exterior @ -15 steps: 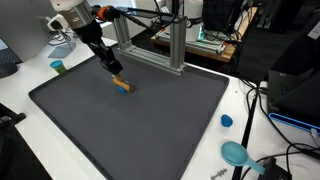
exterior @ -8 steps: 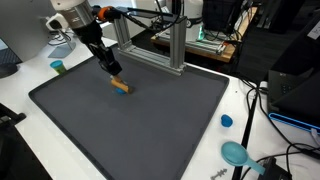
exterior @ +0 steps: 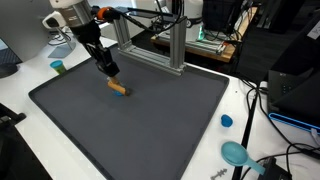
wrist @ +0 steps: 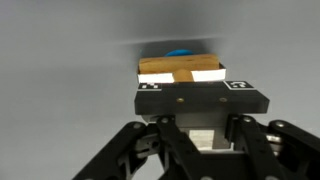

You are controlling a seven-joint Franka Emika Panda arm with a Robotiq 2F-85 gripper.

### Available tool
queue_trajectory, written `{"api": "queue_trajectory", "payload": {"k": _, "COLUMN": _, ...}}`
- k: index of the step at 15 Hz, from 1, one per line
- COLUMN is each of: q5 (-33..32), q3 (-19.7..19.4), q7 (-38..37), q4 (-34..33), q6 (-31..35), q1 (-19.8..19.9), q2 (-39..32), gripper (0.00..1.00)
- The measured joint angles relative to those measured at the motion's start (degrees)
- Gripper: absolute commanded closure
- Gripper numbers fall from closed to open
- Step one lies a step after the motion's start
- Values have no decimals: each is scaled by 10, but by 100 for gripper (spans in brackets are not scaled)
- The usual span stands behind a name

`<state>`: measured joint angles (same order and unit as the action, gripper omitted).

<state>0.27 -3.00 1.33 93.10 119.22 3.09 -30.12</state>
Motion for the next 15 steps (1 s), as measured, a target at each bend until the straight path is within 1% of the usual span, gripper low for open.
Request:
{"api": "queue_trajectory", "payload": {"k": 6, "q5": 0, "q3": 1, "q7": 0, "q4": 1, "q6": 25, "q1": 0, "q2": -1, "gripper": 78}}
{"api": "queue_trajectory", "payload": {"k": 11, "q5": 0, "q3": 2, "q7": 0, "q4": 0, "q6": 92, "q1": 0, "q2": -17, "gripper": 78}}
{"api": "queue_trajectory", "payload": {"k": 15, "q5": 0, "q3": 3, "q7": 0, "q4": 1, "q6": 95, "q1": 0, "q2": -17, "gripper": 78}}
